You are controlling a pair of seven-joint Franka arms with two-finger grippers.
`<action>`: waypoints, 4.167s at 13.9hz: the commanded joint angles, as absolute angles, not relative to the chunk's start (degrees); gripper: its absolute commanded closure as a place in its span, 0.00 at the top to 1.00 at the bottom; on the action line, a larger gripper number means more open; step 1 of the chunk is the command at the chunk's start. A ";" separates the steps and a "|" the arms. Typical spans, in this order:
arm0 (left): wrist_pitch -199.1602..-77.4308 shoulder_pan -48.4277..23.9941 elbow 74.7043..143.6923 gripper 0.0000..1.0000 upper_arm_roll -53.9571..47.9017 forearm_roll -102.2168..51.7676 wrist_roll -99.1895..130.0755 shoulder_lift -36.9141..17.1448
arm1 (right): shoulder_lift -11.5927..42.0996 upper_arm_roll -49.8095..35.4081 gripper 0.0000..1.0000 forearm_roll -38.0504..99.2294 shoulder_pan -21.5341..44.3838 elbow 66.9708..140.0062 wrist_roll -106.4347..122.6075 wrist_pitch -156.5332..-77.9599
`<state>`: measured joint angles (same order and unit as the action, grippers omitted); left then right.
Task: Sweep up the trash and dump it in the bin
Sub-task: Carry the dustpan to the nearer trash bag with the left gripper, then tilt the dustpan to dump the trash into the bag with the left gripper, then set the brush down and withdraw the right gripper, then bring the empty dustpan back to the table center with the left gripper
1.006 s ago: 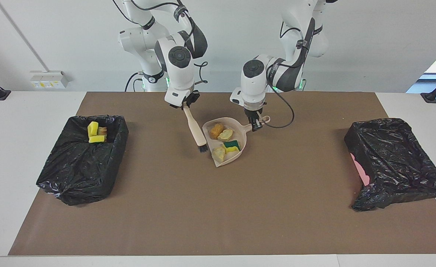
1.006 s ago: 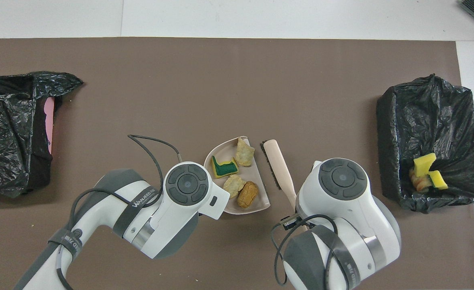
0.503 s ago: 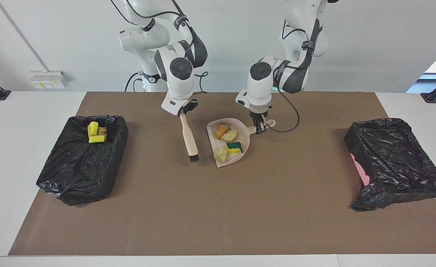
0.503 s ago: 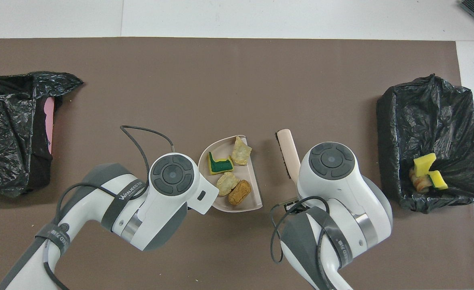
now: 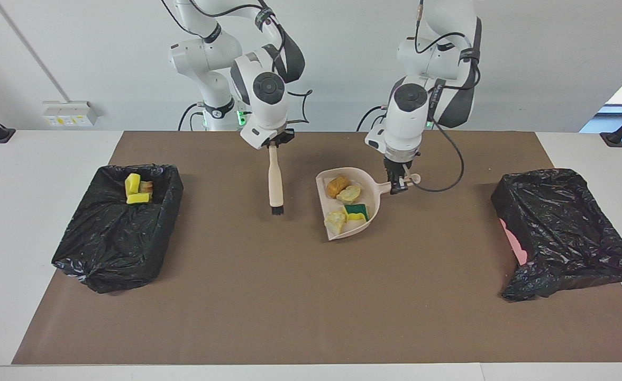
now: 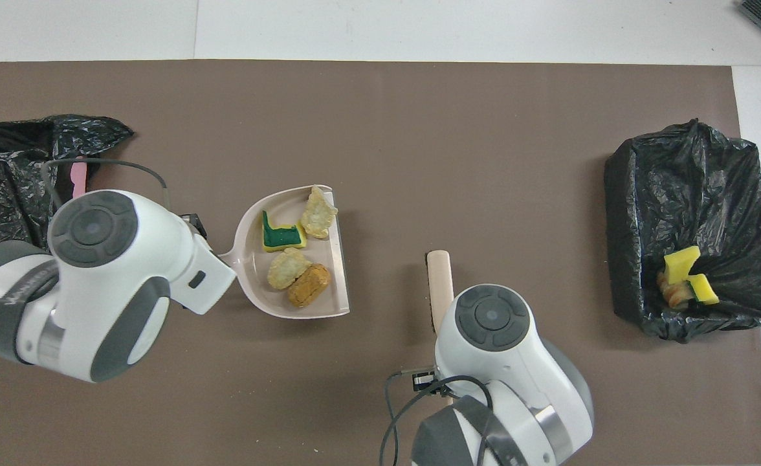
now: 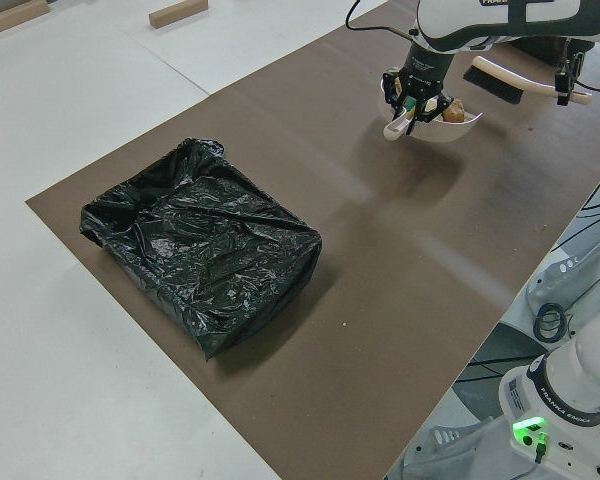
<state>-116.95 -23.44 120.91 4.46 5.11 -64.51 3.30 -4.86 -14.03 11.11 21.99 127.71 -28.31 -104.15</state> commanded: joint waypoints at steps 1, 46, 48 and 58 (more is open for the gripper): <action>-116.10 -14.98 121.03 0.00 4.04 5.19 -70.83 6.06 | -5.81 -14.15 0.00 12.39 29.07 131.83 -36.98 -111.24; -99.58 0.03 105.25 0.00 2.99 23.04 -63.00 2.27 | -10.53 2.19 1.00 -1.95 -0.97 97.38 2.81 -86.86; -99.32 -5.25 108.36 0.00 2.90 20.58 -50.94 2.64 | -12.12 4.56 1.00 1.22 -0.88 96.34 1.67 -83.60; -109.15 -28.63 105.57 0.00 3.08 1.25 11.11 -7.72 | -12.66 3.69 1.00 0.96 -0.09 96.50 1.85 -84.38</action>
<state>-106.87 -25.32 108.66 1.72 4.41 3.26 -4.12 -12.31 3.99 -0.15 -0.11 96.71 2.07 -84.46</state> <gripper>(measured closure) 0.683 0.000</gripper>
